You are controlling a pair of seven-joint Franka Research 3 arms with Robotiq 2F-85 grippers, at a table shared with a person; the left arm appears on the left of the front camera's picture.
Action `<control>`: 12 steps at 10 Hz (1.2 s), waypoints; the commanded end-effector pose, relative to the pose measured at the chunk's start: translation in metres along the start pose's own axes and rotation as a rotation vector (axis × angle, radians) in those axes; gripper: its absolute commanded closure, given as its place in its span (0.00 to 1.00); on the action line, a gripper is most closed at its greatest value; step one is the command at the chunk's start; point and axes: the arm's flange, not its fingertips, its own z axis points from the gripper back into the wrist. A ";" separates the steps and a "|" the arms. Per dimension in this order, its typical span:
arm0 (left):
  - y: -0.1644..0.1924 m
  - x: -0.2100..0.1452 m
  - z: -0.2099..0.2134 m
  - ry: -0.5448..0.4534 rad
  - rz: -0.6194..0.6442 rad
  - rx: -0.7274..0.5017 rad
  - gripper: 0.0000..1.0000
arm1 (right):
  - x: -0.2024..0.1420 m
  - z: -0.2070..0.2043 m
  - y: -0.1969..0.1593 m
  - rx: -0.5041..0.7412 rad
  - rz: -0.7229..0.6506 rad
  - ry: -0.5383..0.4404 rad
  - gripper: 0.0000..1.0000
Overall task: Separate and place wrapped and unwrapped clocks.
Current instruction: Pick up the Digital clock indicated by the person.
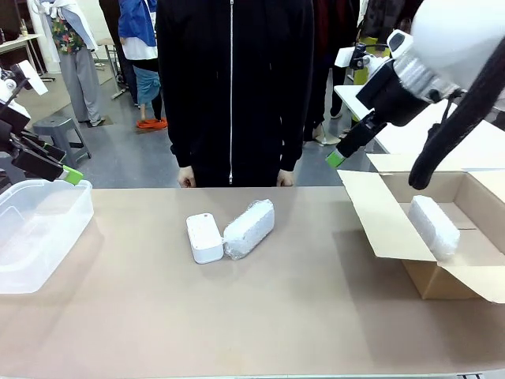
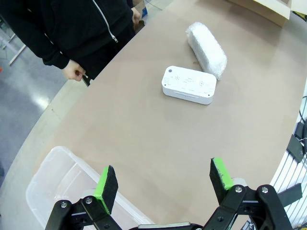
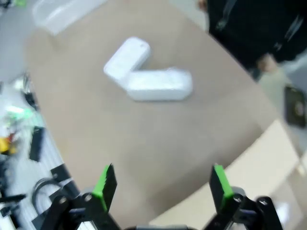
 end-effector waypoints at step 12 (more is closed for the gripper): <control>0.001 0.000 -0.001 -0.007 0.005 -0.010 0.00 | -0.015 0.007 0.001 0.109 0.174 -0.020 0.00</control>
